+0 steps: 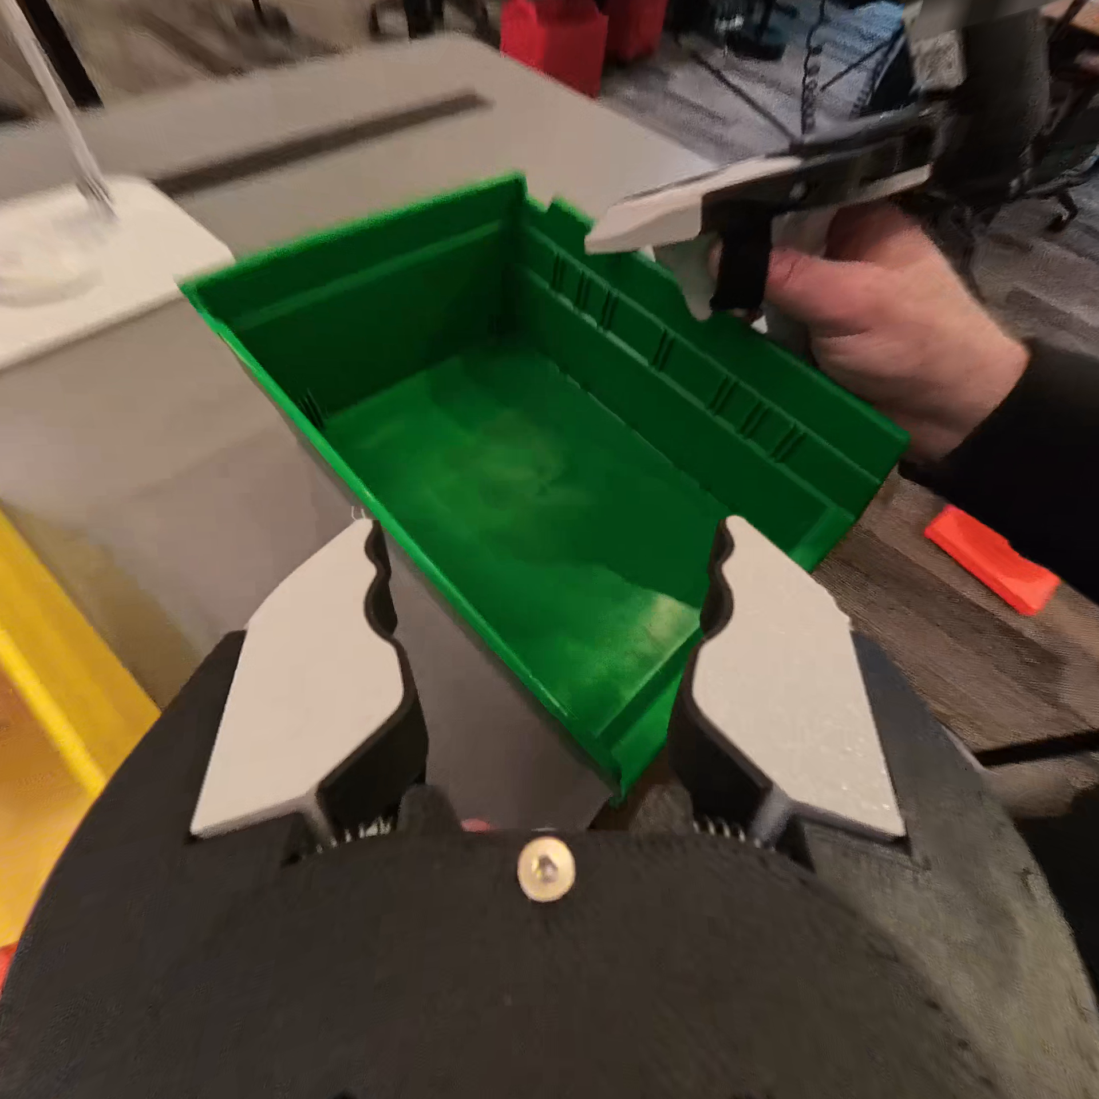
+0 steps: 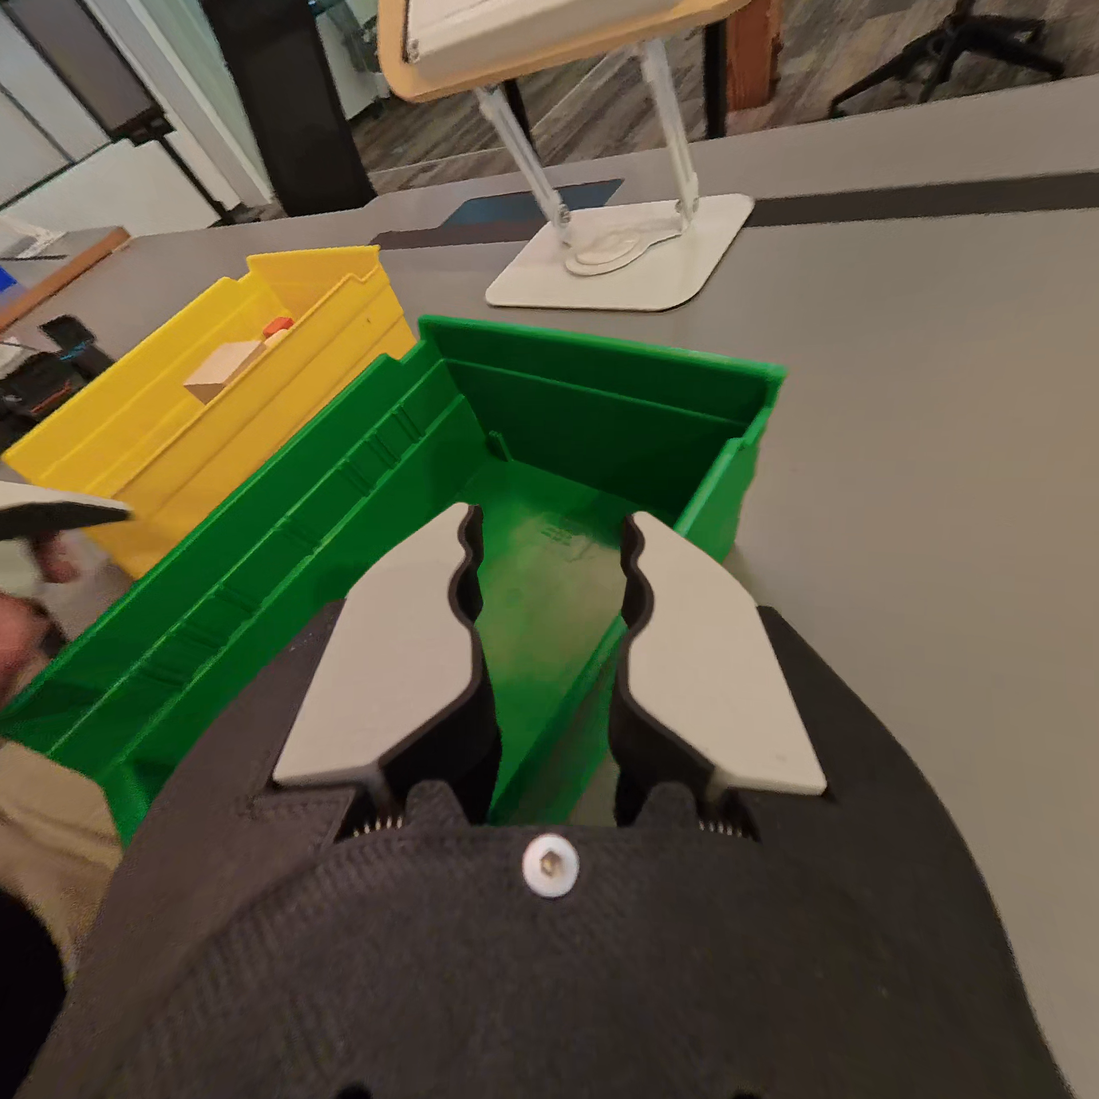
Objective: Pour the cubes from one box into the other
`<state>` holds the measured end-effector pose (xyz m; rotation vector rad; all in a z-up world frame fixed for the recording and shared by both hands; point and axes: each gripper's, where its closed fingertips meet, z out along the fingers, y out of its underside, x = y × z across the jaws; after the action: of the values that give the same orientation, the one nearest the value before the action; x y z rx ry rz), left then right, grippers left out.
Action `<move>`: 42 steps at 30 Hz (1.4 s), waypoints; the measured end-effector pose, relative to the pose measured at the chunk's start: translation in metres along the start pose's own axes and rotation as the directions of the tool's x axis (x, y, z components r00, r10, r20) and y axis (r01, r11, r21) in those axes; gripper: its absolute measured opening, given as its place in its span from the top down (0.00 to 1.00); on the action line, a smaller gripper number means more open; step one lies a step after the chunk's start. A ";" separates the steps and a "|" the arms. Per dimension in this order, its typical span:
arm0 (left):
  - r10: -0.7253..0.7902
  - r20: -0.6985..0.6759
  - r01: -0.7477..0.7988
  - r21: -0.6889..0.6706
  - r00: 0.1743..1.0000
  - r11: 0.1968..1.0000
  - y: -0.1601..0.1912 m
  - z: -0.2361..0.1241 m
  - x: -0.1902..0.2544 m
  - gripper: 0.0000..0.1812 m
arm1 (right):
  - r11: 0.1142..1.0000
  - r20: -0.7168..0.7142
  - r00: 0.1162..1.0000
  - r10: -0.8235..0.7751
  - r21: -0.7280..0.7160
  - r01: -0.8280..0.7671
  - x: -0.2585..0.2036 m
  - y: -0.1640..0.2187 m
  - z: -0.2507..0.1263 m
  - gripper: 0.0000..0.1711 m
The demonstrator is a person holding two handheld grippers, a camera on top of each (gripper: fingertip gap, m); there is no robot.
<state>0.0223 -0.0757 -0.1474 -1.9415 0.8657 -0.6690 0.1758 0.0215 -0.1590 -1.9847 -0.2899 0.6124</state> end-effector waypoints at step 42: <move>0.437 -0.249 -0.492 -0.592 0.865 0.638 0.026 -0.010 -0.415 0.90 | 0.395 0.627 0.714 -0.312 -0.598 0.698 -0.162 -0.019 0.330 0.98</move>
<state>-0.2471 0.2347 -0.2127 -2.1262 1.7602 -0.1244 -0.1358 0.2078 -0.2183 -2.3756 -1.7111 0.5040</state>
